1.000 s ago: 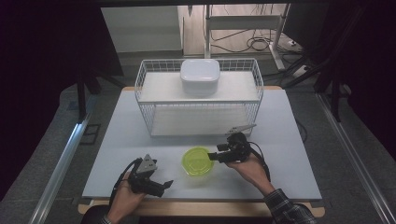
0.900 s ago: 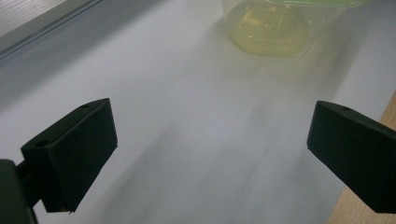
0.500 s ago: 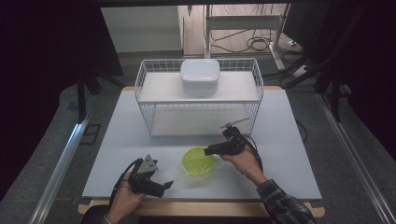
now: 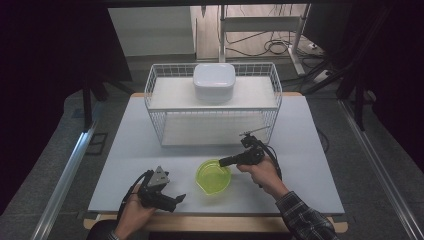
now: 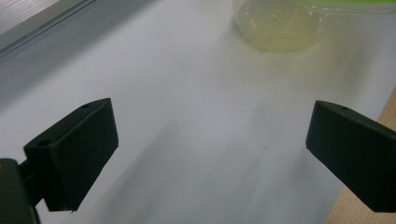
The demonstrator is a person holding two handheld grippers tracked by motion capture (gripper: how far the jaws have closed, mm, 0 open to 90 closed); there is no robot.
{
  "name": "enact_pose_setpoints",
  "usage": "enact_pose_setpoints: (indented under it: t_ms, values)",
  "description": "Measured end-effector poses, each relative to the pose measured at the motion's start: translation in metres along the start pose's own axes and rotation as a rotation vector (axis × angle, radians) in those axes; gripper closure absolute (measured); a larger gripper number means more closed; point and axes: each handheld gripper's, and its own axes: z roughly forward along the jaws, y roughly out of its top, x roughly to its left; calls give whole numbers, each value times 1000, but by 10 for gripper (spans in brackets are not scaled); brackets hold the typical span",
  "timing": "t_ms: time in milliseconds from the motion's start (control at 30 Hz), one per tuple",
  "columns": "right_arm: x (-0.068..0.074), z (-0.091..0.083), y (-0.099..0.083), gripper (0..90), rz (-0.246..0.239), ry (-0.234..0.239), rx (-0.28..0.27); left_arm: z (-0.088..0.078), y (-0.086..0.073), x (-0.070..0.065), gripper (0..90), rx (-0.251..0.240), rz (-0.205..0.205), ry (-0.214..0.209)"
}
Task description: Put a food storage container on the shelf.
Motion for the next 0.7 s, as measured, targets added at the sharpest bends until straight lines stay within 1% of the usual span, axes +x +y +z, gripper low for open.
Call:
enact_pose_setpoints:
  t_ms: [100,200,267,333,700]
  values:
    - [2,-3,-1,820,-9,-9,-19,0,0,0,22,0,0,1]
    - [1,-6,-1,821,0,-1,-33,0,0,0,22,-2,-2,1]
    - [1,-9,-2,821,-3,-7,-44,0,0,0,22,-2,-2,2]
    - [2,-11,-2,821,3,5,-53,0,0,0,22,-2,-2,3]
    - [8,-30,3,823,3,4,-111,-1,0,1,21,-4,-5,6]
